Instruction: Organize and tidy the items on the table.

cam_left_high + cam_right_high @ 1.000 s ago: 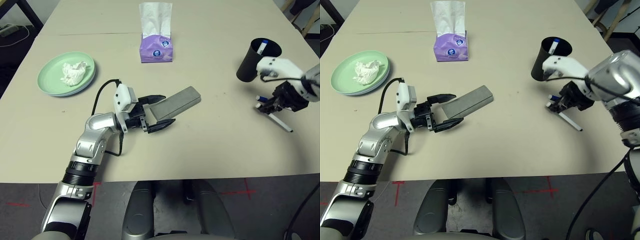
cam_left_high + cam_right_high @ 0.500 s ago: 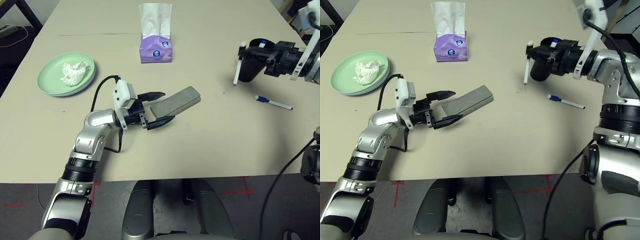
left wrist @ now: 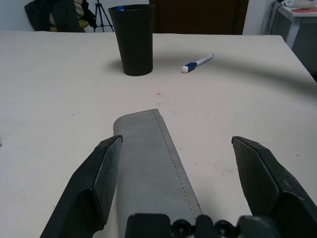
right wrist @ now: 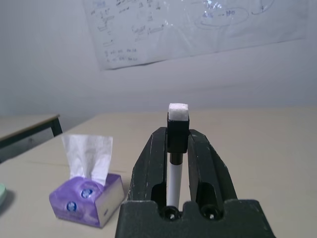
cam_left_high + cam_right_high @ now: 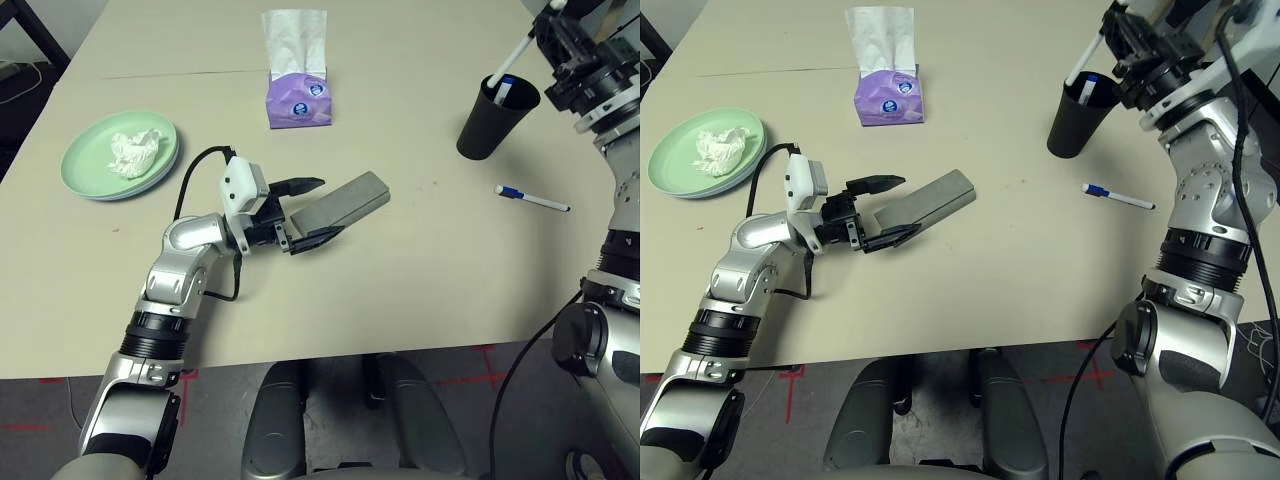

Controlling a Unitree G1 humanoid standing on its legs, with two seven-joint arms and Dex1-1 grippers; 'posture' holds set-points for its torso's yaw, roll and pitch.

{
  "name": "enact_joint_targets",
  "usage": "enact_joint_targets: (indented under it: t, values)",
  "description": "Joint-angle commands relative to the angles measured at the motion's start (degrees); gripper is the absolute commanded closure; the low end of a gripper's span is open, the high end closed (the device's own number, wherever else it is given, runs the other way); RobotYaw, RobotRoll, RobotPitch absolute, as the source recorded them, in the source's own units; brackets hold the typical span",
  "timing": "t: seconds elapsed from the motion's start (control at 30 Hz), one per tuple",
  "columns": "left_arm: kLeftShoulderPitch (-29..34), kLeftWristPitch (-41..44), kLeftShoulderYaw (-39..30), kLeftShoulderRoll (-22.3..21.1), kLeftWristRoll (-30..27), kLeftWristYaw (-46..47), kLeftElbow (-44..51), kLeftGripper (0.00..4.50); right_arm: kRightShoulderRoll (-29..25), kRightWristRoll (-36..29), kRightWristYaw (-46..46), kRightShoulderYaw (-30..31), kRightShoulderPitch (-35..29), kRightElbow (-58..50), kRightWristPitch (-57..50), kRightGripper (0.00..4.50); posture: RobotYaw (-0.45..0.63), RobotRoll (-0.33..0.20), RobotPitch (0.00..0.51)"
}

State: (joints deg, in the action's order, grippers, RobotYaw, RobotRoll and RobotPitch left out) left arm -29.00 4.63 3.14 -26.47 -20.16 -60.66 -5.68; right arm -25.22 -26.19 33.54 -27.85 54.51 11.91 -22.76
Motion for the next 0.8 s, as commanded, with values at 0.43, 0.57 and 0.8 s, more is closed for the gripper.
enact_joint_targets:
  t: [0.43, 0.57, 0.8]
  values:
    - [-1.2, 0.1, -0.2, -0.9, -0.1, -1.1, -2.1, 0.00, -4.7, 7.0, -15.8, 7.2, 1.2, 5.0, -3.6, 4.07, 0.01, 0.000, 0.201]
    - [-1.7, 0.1, -0.3, -1.0, 0.0, -1.3, -2.5, 0.00, -4.9, 6.9, -16.4, 8.2, 0.5, 4.4, -5.3, 4.07, 0.01, 0.000, 0.202]
    - [-1.4, 0.3, -0.3, -1.1, 0.0, -1.3, -2.0, 0.00, -5.8, 7.7, -16.1, 10.2, 0.0, 4.4, -6.5, 3.56, 0.01, 0.000, 0.203]
